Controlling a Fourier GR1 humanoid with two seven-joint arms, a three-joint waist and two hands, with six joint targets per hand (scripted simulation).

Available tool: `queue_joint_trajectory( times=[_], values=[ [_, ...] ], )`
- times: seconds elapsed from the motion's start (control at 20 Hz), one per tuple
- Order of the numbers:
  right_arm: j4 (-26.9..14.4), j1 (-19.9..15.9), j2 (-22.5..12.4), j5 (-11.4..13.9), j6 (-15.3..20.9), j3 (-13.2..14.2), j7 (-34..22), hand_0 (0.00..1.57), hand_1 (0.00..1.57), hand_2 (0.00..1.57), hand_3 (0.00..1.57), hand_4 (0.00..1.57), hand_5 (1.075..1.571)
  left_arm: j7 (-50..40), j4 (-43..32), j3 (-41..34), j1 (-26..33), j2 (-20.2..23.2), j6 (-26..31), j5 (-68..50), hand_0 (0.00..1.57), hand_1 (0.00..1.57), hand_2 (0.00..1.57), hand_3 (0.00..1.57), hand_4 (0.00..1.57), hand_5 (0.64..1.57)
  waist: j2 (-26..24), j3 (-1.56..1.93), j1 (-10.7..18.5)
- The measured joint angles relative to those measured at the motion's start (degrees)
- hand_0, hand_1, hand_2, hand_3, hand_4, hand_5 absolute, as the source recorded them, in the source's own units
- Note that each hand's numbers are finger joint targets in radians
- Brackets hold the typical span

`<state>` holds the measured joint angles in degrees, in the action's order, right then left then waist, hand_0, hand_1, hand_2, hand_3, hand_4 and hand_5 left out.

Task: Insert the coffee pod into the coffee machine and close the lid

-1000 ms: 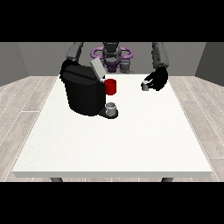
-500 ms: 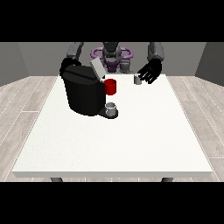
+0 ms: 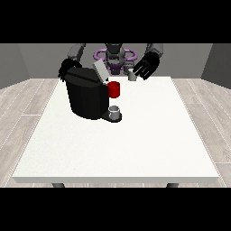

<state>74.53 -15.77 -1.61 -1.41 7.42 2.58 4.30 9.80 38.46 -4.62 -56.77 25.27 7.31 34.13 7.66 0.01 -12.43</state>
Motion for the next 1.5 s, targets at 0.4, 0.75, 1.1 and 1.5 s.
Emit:
queue_joint_trajectory(
  times=[0.4, 0.75, 1.1, 1.5],
  values=[
    [3.4, -0.8, 0.5, 1.2, 0.6, -1.8, -0.7, 0.00, 0.00, 0.00, 0.00, 0.48, 1.571, -1.6, -1.4, -2.6, -5.7, 2.5, 0.5, -0.4, 1.28, 1.28, 1.33, 1.27, 0.52, 1.571, 3.2, -0.01, -3.9],
    [2.8, -2.6, -0.5, 0.7, 0.8, -0.3, -0.2, 0.00, 0.00, 0.00, 0.00, 0.48, 1.571, -3.3, -1.2, -2.2, -8.9, 1.4, 0.5, 0.6, 1.31, 1.31, 1.33, 1.24, 0.49, 1.571, 5.0, 0.00, -4.1],
    [3.3, -3.6, -0.5, 0.6, 1.3, -0.1, -1.5, 0.00, 0.00, 0.00, 0.00, 0.50, 1.571, -3.4, -2.1, -2.0, -9.8, 1.2, 0.8, 1.4, 1.32, 1.32, 1.33, 1.23, 0.51, 1.571, 6.2, 0.00, -4.3],
    [4.3, -3.1, -0.1, 0.0, 1.4, 0.0, -1.4, 0.00, 0.00, 0.00, 0.00, 0.51, 1.571, -3.1, -2.7, -2.0, -10.1, 0.1, 0.1, 2.2, 1.18, 1.18, 1.26, 1.19, 0.50, 1.571, 6.5, -0.01, -4.8]
  ],
)
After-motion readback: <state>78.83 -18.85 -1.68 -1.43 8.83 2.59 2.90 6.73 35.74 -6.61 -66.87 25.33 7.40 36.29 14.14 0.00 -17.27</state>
